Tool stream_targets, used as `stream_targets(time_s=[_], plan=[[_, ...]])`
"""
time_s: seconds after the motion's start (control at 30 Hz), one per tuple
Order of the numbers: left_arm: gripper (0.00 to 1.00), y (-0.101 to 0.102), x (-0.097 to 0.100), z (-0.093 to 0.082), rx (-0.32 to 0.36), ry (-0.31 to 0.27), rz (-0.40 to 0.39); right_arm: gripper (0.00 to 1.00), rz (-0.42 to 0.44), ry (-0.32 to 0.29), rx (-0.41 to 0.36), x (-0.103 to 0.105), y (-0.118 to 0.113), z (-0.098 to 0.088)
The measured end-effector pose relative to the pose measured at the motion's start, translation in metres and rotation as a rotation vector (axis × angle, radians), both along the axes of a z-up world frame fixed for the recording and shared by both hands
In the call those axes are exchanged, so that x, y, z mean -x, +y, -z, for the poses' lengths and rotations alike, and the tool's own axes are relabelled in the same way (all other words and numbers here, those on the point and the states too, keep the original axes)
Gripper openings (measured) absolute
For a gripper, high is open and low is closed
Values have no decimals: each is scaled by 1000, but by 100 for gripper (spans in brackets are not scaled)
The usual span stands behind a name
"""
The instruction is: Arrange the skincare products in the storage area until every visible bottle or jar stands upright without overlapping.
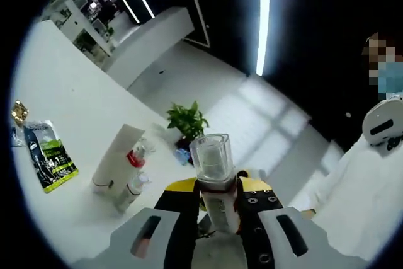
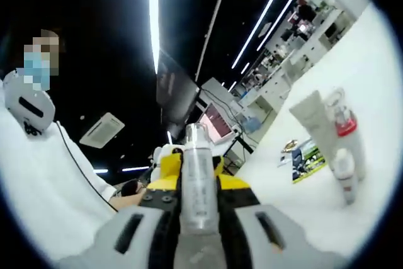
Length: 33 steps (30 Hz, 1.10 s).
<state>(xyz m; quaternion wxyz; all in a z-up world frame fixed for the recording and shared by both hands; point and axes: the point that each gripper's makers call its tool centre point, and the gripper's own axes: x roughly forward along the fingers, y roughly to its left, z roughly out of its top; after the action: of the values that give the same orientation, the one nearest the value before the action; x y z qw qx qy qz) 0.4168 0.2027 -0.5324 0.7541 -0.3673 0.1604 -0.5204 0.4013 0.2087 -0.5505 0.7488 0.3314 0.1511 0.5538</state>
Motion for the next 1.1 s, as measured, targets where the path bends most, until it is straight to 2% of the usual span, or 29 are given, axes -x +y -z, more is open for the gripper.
stream_targets(time_s=[0.17,0.27,0.33,0.37,0.47,0.63,0.73,0.83,1.0,1.1], plan=[[19,-3,0,0,-42,-19,10,22,-11,2,51,1,4,6],[16,-4,-1,-1,-54,-19,20,29,18,1,109,-5,3,14],[16,-4,-2,6,-144,-59,21,29,19,-8,118,-5,2,14],[16,-5,-1,8,-165,-67,33,28,25,-12,119,-6,1,14],[16,-8,-1,6,-162,-69,45,27,31,-13,126,-6,-3,14],[16,-7,-3,9,-201,-81,62,31,44,-35,188,-9,-17,19],[16,-5,-3,17,-290,-112,85,32,72,-52,201,-16,-30,9],[16,-4,-2,25,-399,-167,110,33,91,-87,214,-22,-32,-5],[16,-10,1,38,-536,-248,151,35,112,-126,253,-30,-15,-15],[16,-15,4,42,-556,-261,166,34,116,-169,326,-29,-3,-6]])
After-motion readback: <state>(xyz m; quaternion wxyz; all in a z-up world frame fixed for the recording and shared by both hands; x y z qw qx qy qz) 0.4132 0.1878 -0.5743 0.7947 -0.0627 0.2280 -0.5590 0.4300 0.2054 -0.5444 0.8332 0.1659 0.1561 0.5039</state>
